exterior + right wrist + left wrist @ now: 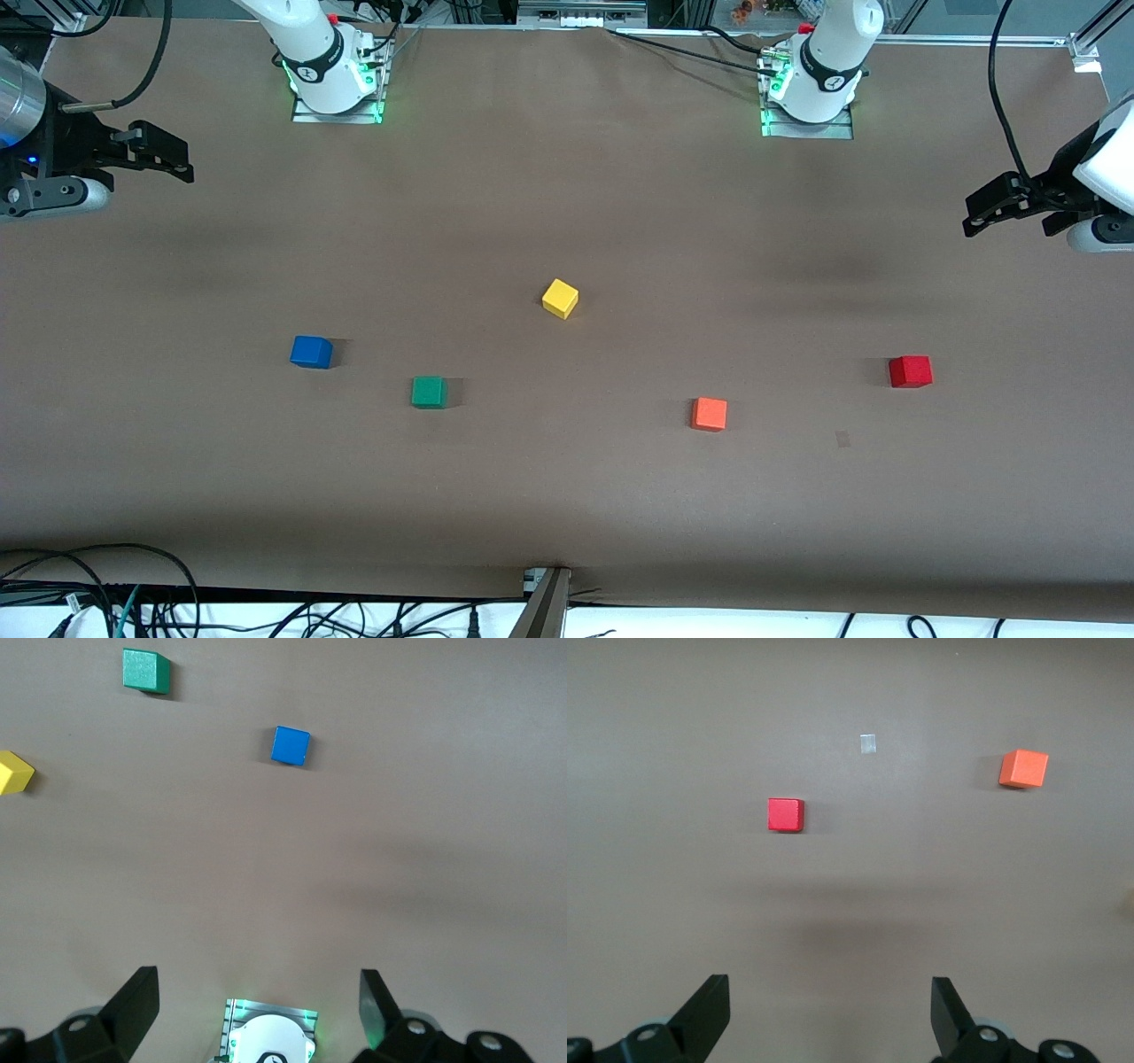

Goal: Pass red block to right arm, stack on blue

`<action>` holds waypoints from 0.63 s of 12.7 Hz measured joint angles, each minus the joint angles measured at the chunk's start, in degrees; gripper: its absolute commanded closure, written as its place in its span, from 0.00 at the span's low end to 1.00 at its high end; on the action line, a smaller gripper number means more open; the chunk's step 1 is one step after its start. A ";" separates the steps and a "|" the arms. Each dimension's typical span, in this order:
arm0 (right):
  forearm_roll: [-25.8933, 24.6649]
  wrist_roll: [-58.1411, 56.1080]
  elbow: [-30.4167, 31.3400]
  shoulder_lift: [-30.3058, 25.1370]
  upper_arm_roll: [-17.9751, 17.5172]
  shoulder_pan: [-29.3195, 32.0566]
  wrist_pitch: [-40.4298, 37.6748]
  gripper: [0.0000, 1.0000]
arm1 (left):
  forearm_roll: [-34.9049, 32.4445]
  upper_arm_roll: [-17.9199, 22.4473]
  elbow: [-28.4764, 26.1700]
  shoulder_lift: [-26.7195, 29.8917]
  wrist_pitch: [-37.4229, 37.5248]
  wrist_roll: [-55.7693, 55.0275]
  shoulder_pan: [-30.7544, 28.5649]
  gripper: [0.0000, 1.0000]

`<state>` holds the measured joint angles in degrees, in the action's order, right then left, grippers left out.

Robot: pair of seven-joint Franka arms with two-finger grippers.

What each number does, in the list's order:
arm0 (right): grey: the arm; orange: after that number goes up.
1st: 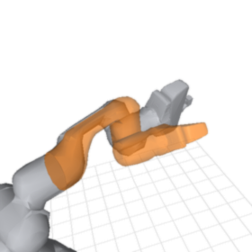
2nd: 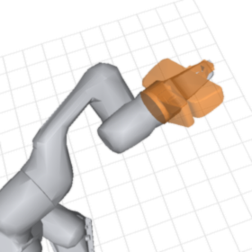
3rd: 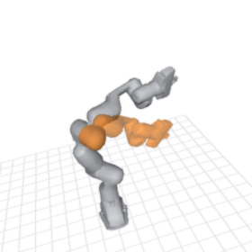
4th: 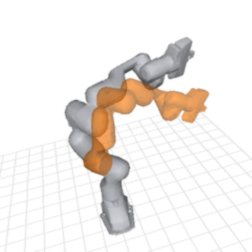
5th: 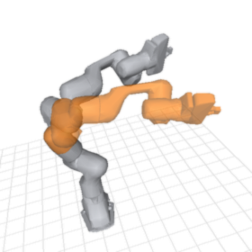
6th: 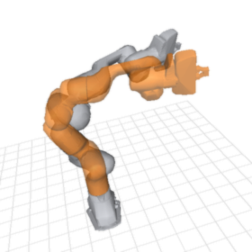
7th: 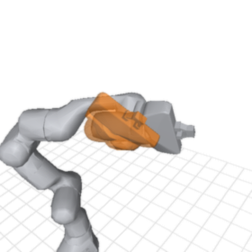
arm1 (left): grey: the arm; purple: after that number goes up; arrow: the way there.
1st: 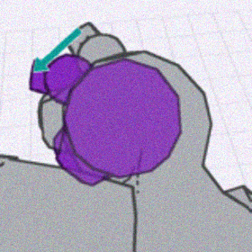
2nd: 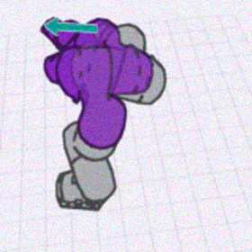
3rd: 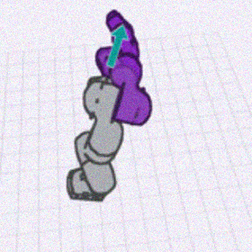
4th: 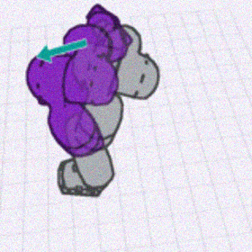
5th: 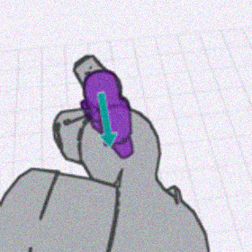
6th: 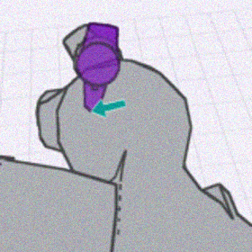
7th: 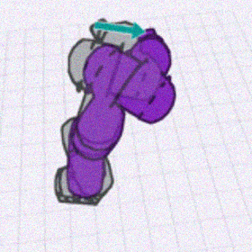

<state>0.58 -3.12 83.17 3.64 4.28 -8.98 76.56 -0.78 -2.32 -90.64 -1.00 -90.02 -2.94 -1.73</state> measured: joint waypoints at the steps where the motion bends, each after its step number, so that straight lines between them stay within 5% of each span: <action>1: 0.00 0.00 0.00 0.00 0.00 0.00 0.00 0.00 | 0.00 0.06 -0.01 -0.02 0.00 0.00 0.00 0.00; 8: 0.00 0.00 0.00 0.00 0.00 0.00 0.01 0.00 | 0.00 0.47 -0.44 -0.13 0.12 0.00 -0.01 0.00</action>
<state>0.58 -3.12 83.17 3.64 4.28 -8.98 76.57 -0.78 -1.85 -91.08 -1.14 -89.90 -2.94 -1.75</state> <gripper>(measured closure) 0.000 0.000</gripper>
